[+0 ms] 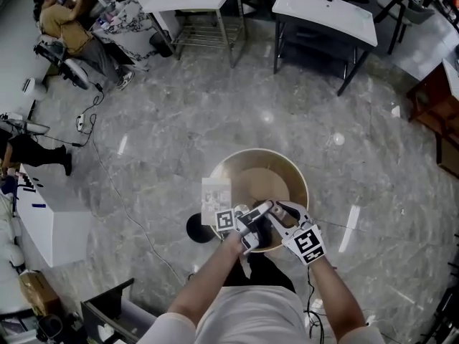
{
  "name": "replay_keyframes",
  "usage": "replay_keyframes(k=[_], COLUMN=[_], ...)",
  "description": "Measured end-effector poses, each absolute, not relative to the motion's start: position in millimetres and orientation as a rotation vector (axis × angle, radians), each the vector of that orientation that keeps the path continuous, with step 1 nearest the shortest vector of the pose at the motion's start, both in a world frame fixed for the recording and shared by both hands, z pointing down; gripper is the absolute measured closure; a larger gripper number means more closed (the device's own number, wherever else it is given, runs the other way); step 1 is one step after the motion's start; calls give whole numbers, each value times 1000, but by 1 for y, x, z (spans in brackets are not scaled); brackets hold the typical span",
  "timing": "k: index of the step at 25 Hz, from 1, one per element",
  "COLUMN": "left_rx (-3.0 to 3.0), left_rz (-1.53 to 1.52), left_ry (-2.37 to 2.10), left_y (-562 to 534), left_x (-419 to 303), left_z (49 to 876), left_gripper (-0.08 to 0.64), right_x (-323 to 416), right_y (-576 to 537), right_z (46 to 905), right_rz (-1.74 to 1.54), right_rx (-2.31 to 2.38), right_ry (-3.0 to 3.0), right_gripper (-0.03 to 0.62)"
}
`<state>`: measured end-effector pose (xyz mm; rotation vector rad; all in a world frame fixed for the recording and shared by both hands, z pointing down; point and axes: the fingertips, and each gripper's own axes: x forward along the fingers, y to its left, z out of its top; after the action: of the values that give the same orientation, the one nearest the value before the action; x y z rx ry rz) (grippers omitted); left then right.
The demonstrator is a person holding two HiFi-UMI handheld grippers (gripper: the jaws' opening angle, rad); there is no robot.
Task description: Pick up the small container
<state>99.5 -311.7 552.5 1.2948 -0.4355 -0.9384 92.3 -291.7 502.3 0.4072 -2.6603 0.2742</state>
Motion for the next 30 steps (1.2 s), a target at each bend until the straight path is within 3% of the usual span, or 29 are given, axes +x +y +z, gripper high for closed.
replay_keyframes(k=[14, 30], left_rx=[1318, 1356], left_rz=[-918, -843], left_ry=[-336, -280], left_y=[-237, -102], left_x=[99, 44], left_z=[480, 435], left_gripper=[239, 239], right_x=[89, 34], right_y=[-219, -83], right_z=[430, 382], right_rz=[232, 198], right_rx=[504, 626], right_ry=[-2699, -2682], right_gripper=[442, 442])
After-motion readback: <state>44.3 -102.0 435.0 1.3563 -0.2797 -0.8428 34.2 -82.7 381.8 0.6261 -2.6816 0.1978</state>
